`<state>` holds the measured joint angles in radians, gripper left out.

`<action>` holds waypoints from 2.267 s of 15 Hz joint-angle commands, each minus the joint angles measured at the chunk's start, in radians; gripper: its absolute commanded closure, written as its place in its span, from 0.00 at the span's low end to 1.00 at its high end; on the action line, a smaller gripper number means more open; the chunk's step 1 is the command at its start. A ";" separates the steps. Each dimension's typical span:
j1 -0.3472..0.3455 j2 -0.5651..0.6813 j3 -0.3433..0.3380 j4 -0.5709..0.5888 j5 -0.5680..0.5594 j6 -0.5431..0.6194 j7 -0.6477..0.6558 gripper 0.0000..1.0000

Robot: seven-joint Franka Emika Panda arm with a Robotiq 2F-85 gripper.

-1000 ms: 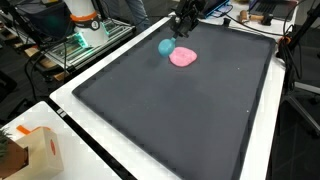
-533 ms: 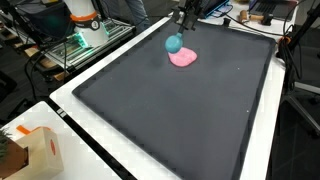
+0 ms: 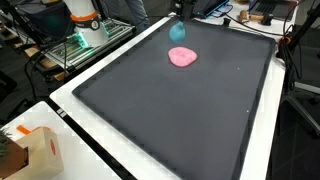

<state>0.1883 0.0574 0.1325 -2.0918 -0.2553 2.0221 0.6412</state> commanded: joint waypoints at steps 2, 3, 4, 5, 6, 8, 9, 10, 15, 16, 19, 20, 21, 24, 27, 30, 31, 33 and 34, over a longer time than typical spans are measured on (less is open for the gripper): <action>-0.037 -0.118 -0.008 -0.142 0.233 0.138 -0.075 0.75; -0.042 -0.130 -0.008 -0.161 0.277 0.162 -0.073 0.75; -0.045 -0.143 -0.009 -0.181 0.321 0.185 -0.070 0.75; -0.048 -0.154 -0.009 -0.201 0.358 0.209 -0.070 0.75; -0.049 -0.161 -0.008 -0.216 0.386 0.225 -0.061 0.75; -0.051 -0.170 -0.004 -0.239 0.413 0.248 -0.063 0.75; -0.053 -0.126 0.001 -0.180 0.370 0.208 -0.053 0.50; -0.054 -0.132 0.002 -0.192 0.379 0.218 -0.053 0.50; -0.060 -0.133 -0.005 -0.197 0.405 0.230 -0.059 0.75; -0.064 -0.128 -0.014 -0.195 0.445 0.239 -0.076 0.75; -0.082 -0.121 -0.051 -0.208 0.674 0.265 -0.202 0.75; -0.090 -0.119 -0.063 -0.216 0.749 0.270 -0.252 0.75; -0.099 -0.117 -0.075 -0.230 0.824 0.287 -0.304 0.75; -0.125 -0.105 -0.109 -0.261 1.048 0.307 -0.503 0.75; -0.151 -0.084 -0.129 -0.292 1.203 0.299 -0.665 0.75; -0.174 -0.058 -0.143 -0.314 1.311 0.273 -0.812 0.75; -0.180 -0.046 -0.146 -0.321 1.333 0.275 -0.845 0.75; -0.190 -0.020 -0.149 -0.328 1.366 0.272 -0.925 0.75; -0.195 -0.006 -0.149 -0.331 1.377 0.279 -0.956 0.75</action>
<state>0.0097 0.0243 -0.0107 -2.4070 1.0622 2.3105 -0.2073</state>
